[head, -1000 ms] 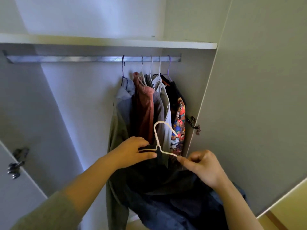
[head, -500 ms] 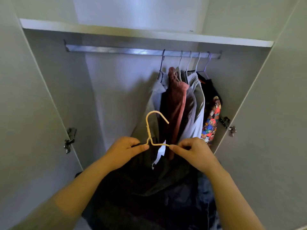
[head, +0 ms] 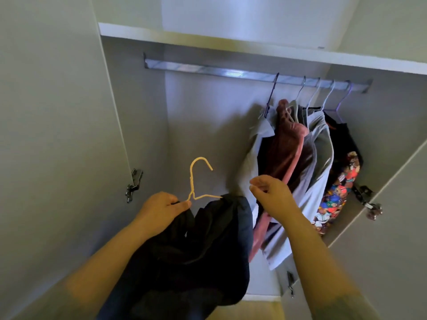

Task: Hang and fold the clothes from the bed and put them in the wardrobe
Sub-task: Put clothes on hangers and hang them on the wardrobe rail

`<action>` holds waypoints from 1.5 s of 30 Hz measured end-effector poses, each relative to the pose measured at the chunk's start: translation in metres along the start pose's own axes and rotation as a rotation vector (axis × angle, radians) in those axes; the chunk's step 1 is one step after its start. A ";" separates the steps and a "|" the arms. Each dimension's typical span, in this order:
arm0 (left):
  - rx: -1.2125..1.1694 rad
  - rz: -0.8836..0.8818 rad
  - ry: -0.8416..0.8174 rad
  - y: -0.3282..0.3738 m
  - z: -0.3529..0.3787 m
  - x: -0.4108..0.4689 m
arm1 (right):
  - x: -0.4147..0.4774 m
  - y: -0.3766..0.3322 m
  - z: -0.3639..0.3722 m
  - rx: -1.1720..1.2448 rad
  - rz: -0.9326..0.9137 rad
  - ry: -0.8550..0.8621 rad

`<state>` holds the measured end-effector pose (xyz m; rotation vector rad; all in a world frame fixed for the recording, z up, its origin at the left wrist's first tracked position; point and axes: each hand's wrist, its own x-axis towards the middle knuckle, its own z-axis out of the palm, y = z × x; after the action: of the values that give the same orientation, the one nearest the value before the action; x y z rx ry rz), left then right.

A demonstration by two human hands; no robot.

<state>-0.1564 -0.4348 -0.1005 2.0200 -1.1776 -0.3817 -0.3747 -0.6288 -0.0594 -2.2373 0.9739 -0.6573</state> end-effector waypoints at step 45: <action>-0.007 -0.044 0.463 0.099 0.009 0.228 | 0.212 0.071 -0.010 0.457 0.094 0.034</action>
<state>-0.1019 -0.6591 -0.0089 1.9870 -0.8418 0.0638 -0.2859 -0.8339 -0.0603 -1.7756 0.8399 -0.7882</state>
